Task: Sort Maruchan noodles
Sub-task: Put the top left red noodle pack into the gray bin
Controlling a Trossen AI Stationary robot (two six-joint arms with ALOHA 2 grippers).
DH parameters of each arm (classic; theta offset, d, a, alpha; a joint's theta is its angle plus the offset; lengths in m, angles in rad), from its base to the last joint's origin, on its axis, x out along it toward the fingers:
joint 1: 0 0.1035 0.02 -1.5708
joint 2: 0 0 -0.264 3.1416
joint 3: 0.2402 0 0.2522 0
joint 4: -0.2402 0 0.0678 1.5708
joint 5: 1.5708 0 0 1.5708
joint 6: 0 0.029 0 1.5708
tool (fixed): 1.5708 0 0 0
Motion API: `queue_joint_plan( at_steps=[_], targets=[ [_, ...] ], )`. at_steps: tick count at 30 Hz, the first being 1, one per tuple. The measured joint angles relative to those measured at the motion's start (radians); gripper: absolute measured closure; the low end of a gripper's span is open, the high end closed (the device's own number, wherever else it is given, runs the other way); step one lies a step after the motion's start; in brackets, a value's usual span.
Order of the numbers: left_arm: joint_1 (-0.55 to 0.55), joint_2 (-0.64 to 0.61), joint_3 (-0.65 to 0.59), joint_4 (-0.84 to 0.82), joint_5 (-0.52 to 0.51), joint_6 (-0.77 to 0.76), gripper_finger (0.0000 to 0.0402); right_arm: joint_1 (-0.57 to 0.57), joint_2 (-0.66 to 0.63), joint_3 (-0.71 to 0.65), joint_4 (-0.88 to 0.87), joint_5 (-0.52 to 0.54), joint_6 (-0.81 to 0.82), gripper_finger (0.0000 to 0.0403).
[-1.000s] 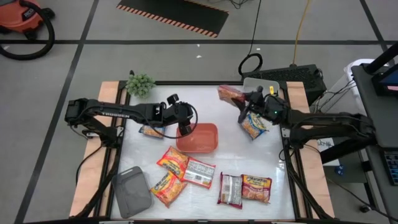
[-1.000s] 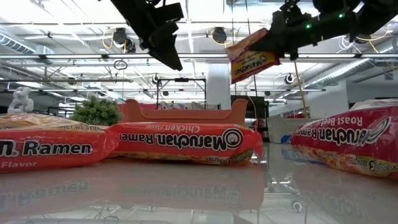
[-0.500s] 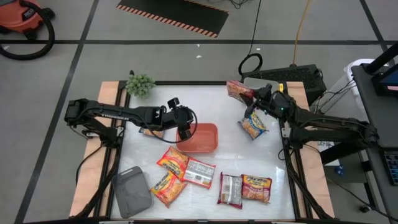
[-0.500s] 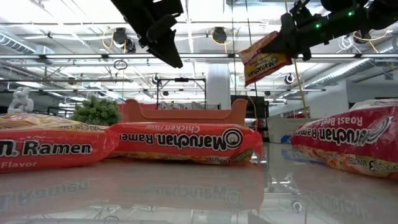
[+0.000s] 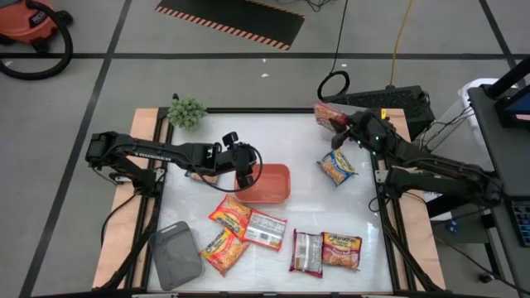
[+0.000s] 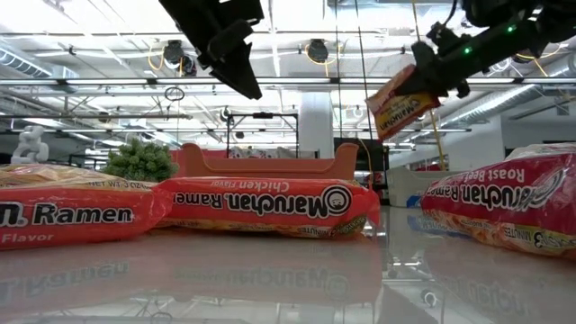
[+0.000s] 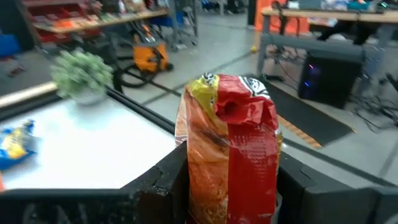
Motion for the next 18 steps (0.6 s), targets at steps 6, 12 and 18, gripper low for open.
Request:
queue_joint_plan(
  at_steps=[6, 12, 18],
  targets=[
    [0.0, 0.0, 0.0, 0.0, 0.0, -0.005, 0.0206, -0.057, 0.032, 0.0, -0.061, 0.0, 0.019, 0.0264],
    [0.0, 0.0, 0.0, 0.0, 0.0, -0.007, 0.0206, -0.092, 0.081, 0.0, -0.12, 0.0, 0.022, 0.0264],
    [0.0, 0.0, 0.0, 0.0, 0.0, -0.007, 0.0206, -0.115, 0.121, -0.001, -0.134, 0.0, 0.038, 0.0264]
  ],
)
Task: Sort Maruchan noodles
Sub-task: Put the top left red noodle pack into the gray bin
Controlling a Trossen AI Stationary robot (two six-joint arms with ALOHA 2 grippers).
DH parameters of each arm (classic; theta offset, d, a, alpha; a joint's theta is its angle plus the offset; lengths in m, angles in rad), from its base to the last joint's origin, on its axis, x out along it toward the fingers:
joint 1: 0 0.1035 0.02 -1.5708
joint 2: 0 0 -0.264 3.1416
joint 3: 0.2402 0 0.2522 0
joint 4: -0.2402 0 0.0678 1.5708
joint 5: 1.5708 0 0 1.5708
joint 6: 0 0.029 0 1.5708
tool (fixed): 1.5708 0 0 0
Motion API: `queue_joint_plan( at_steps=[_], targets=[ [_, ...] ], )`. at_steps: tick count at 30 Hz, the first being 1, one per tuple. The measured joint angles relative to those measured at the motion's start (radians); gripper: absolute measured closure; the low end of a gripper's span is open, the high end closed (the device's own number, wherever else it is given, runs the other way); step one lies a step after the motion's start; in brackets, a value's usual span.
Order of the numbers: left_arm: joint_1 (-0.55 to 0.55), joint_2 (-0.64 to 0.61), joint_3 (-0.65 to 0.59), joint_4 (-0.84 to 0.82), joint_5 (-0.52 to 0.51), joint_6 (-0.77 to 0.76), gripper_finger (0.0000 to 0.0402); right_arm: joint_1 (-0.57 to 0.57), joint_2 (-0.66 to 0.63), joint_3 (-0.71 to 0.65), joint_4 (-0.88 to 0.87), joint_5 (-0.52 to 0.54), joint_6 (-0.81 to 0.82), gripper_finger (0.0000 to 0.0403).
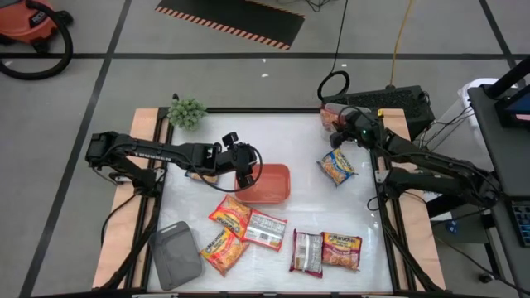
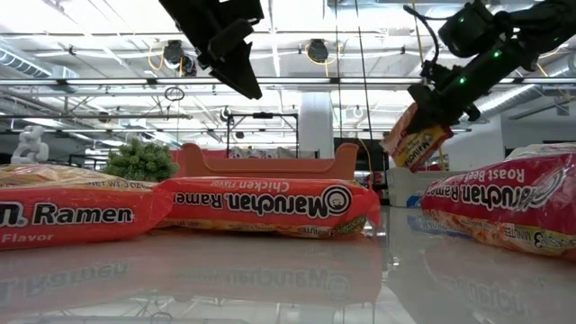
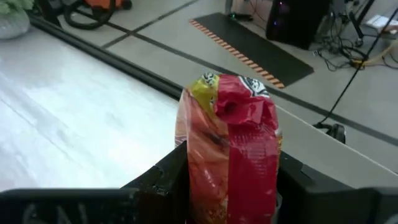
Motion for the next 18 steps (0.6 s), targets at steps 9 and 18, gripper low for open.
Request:
queue_joint_plan(
  at_steps=[9, 18],
  targets=[
    [0.0, 0.0, 0.0, 0.0, 0.0, 0.0, 0.0206, -0.02, -0.022, 0.0, -0.009, 0.0, 0.004, 0.0264],
    [-0.005, 0.0, 0.0, 0.0, 0.001, -0.046, 0.0206, -0.073, 0.02, -0.031, 0.002, -0.002, 0.011, 0.0264]
  ],
)
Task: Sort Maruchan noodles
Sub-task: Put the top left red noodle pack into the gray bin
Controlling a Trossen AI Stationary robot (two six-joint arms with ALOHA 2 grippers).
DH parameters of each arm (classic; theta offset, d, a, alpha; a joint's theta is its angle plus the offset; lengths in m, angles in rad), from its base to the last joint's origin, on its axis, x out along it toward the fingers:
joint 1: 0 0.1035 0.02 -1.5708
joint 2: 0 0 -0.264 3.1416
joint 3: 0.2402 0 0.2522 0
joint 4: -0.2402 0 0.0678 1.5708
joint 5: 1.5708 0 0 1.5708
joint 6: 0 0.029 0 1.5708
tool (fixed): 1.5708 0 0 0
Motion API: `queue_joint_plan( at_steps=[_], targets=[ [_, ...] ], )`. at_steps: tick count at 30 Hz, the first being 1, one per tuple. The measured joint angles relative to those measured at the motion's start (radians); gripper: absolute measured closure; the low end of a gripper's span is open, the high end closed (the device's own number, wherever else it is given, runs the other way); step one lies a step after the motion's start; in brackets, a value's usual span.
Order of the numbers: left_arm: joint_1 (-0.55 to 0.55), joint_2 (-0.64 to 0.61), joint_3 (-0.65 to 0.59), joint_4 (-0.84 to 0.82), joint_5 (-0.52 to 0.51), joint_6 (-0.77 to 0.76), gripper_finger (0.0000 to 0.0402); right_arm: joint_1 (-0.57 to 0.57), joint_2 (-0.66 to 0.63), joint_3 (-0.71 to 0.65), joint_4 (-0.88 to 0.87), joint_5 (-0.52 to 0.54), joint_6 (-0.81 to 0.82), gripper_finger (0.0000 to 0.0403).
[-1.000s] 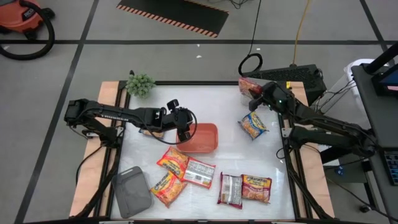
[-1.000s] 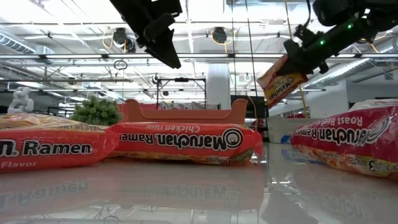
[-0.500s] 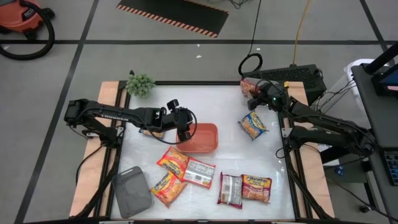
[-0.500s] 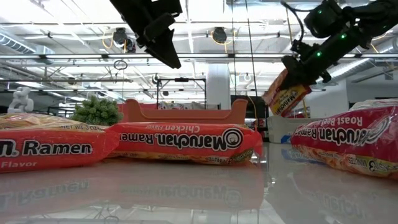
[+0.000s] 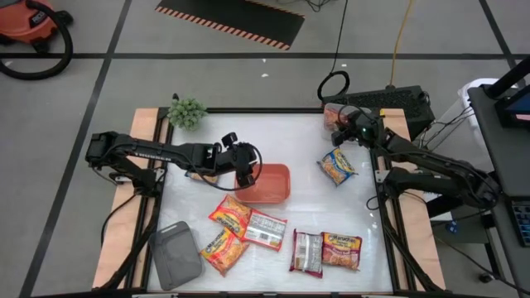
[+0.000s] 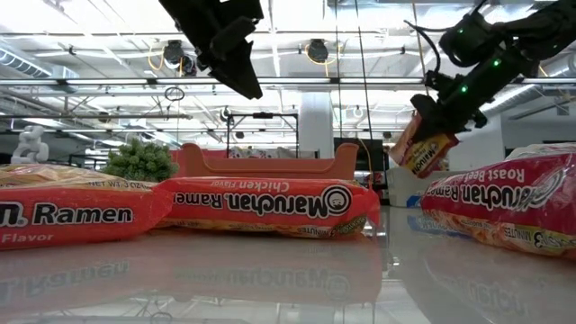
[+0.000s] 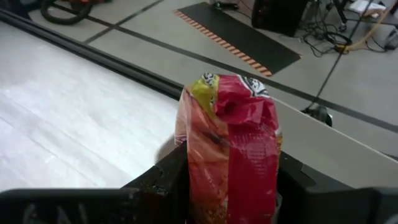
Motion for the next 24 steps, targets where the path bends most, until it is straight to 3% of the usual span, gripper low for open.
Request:
queue_joint_plan(
  at_steps=[4, 9, 24],
  targets=[
    [-0.008, 0.0, 0.0, 0.0, 0.014, 0.001, 0.0206, -0.019, 0.0, -0.023, 0.02, -0.002, 0.027, 0.0262],
    [-0.008, 0.0, 0.0, 0.001, 0.018, 0.001, 0.0206, -0.05, 0.0, -0.074, 0.126, -0.081, 0.052, 0.0247],
    [-0.007, 0.0, 0.0, 0.002, 0.018, 0.008, 0.0206, -0.121, 0.0, -0.131, 0.16, -0.072, -0.029, 0.0199]
  ],
)
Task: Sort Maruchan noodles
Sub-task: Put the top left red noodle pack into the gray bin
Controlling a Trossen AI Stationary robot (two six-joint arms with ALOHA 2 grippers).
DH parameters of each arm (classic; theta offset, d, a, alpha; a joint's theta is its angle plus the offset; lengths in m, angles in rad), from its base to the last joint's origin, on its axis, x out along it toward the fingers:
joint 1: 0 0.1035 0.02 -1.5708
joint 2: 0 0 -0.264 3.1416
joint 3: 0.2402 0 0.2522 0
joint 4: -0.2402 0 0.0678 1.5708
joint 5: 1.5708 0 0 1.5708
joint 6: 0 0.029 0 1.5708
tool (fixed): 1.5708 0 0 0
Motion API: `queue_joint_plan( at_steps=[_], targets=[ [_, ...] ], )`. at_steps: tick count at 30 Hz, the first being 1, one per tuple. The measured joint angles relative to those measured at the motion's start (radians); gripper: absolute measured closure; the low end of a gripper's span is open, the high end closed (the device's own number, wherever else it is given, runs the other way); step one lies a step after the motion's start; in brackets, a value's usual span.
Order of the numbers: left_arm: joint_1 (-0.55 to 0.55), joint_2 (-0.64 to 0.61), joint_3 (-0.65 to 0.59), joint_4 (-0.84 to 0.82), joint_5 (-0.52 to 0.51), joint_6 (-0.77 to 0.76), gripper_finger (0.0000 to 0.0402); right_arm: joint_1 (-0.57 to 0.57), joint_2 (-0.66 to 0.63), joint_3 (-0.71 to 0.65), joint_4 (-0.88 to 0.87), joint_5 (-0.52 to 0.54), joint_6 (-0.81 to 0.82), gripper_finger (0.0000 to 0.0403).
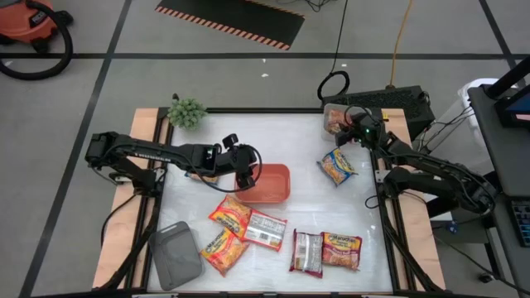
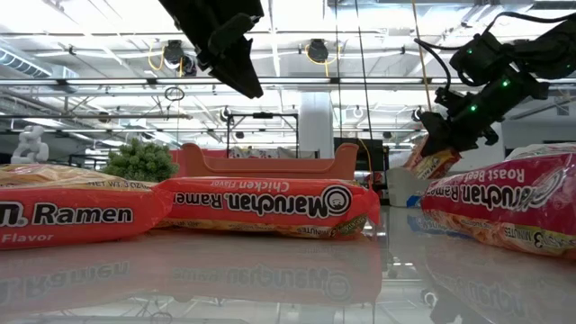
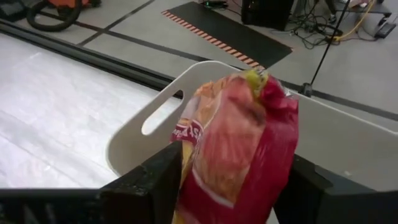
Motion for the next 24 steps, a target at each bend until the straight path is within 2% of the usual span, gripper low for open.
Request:
queue_joint_plan(
  at_steps=[6, 11, 14, 24],
  targets=[
    [0.0, 0.0, 0.0, 0.005, 0.0, 0.0, 0.0206, 0.0, 0.0, 0.0, 0.002, 0.103, -0.051, 0.0175],
    [0.0, 0.0, 0.0, 0.008, 0.0, 0.0, 0.0206, 0.0, 0.001, 0.0, 0.002, 0.132, -0.058, 0.0163],
    [0.0, 0.0, 0.0, 0.008, 0.0, -0.001, 0.0206, 0.0, 0.001, 0.0, 0.002, 0.184, -0.059, 0.0164],
    [0.0, 0.0, 0.0, 0.005, 0.0, -0.001, 0.0206, 0.0, 0.001, 0.0, 0.006, 0.215, -0.084, 0.0184]
  ],
)
